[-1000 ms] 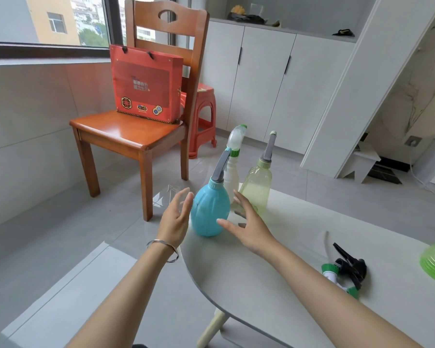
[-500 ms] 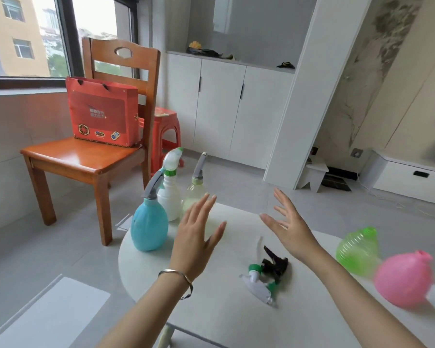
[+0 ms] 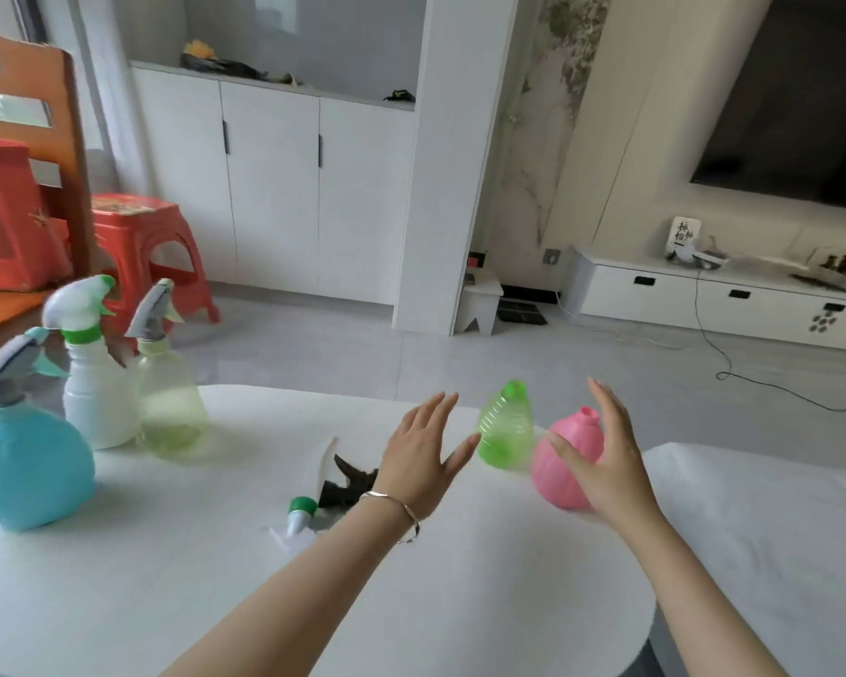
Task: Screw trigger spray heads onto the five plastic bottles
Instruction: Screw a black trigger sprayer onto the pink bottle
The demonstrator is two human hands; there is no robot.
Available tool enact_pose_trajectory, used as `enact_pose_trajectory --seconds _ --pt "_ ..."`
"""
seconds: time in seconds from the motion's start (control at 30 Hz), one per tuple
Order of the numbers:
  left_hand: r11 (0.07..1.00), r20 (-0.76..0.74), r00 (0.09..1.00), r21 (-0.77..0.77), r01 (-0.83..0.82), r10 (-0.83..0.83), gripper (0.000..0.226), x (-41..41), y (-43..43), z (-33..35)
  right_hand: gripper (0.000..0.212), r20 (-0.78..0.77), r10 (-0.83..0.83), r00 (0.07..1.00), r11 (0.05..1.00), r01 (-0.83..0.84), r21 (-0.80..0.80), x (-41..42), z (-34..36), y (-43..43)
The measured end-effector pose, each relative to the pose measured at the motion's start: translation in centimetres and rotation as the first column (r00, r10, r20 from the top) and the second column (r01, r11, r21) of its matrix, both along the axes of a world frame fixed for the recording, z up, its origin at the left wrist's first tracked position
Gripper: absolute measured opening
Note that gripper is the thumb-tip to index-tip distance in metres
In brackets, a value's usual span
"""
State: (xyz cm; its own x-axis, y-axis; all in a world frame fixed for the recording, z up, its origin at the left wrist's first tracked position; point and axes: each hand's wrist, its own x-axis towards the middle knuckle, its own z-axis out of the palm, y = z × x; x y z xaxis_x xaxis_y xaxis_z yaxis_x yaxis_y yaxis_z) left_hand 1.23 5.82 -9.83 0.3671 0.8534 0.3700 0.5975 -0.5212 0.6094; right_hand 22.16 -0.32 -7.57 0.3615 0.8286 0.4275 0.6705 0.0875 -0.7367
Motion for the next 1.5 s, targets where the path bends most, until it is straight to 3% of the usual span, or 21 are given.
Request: enact_pose_trajectory --seconds 0.1,0.17,0.37,0.47,0.67,0.93,1.13,1.23,1.4,1.5 --pt "0.998 0.001 0.998 -0.036 0.057 -0.057 0.06 3.6 -0.3 -1.2 0.083 -0.01 -0.08 0.997 0.997 0.079 -0.016 2.9 -2.2 -0.3" --pt "0.993 -0.003 0.995 -0.074 0.096 -0.096 0.058 5.7 -0.3 -2.1 0.088 -0.106 -0.104 0.989 0.993 0.098 -0.061 4.6 -3.8 -0.3" --pt "0.947 0.06 0.981 -0.257 0.194 -0.185 0.058 10.4 0.3 -3.6 0.087 -0.465 -0.072 0.882 0.985 -0.009 -0.17 6.6 -6.1 1.1" --pt "0.903 0.142 0.964 -0.343 0.26 -0.224 0.059 12.2 0.4 -3.8 0.085 -0.537 -0.046 0.842 0.987 -0.045 -0.155 6.8 -6.4 1.6" --pt "0.887 0.322 0.932 -0.364 0.283 -0.165 0.049 13.5 -0.5 -4.5 0.085 -0.466 -0.022 0.884 0.981 -0.072 -0.182 6.3 -6.9 1.2" --pt "0.811 0.435 0.868 -0.403 0.423 -0.237 0.039 10.5 -1.9 -4.1 0.079 -0.451 0.024 0.892 0.959 -0.147 -0.241 5.2 -6.4 -1.3" --pt "0.81 0.501 0.848 -0.418 0.412 -0.173 0.036 4.8 -2.0 -2.3 0.082 -0.699 0.103 0.708 0.948 -0.282 -0.146 1.1 -3.3 -1.2" --pt "0.82 0.495 0.85 -0.4 0.41 -0.184 0.059 0.5 -1.8 -1.4 0.08 -0.8 0.182 0.572 0.899 -0.426 -0.101 -2.3 -2.0 -0.5" --pt "0.891 0.534 0.838 -0.32 0.322 -0.111 0.076 -6.3 -1.9 -0.3 0.07 -0.875 0.253 0.413 0.809 -0.586 -0.043 -9.1 -1.5 0.9" --pt "0.891 0.562 0.827 -0.358 0.281 -0.035 0.078 -10.2 -1.4 -0.1 0.067 -0.877 0.276 0.393 0.766 -0.641 -0.047 -12.4 -1.4 1.6"
